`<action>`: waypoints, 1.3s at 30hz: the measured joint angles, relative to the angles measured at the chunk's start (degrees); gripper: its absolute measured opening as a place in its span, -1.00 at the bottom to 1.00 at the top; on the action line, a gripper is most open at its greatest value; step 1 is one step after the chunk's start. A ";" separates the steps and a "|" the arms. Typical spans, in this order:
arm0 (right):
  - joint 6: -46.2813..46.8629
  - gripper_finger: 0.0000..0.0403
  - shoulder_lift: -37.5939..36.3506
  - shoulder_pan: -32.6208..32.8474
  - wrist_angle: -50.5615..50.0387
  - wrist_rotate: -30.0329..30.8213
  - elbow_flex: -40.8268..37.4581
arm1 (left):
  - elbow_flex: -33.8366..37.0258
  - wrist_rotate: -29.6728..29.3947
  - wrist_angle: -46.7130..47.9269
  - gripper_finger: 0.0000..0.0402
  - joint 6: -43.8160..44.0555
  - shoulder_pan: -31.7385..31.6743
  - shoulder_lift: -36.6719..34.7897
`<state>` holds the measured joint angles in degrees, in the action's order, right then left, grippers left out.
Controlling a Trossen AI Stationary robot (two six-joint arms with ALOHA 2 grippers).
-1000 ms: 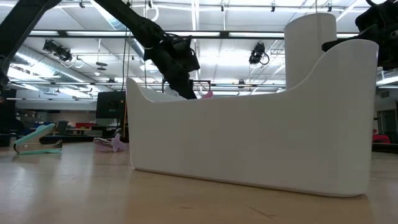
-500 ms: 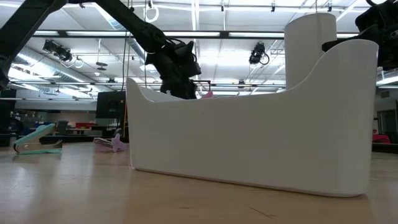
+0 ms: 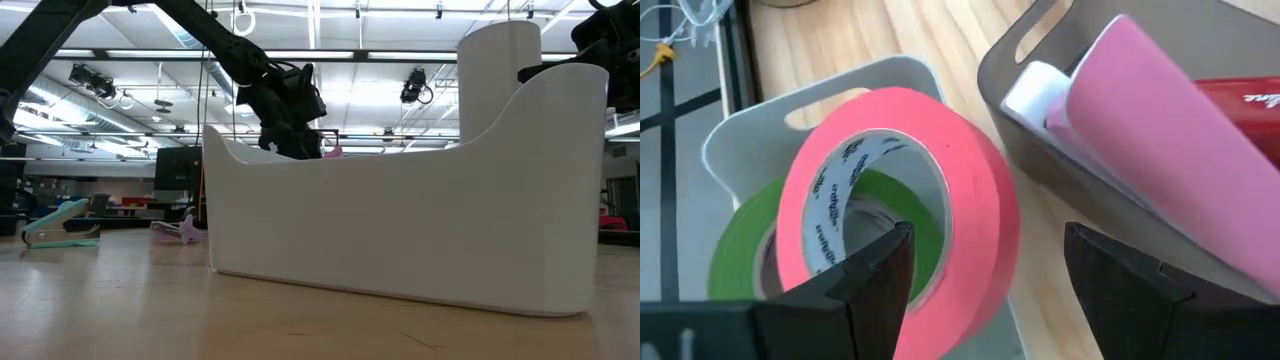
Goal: Pick and place Stapler, Stapler remover, tape
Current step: Put the pink tape into the gray bin
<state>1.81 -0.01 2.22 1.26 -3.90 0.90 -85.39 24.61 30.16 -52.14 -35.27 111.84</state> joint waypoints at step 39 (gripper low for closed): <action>-0.01 -0.99 0.00 0.00 -0.02 0.00 -0.01 | -0.49 -4.40 -0.86 -0.39 2.28 1.04 2.14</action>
<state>1.80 -0.01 2.23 1.23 -3.90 0.89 -85.88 20.21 29.29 -49.86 -34.23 113.97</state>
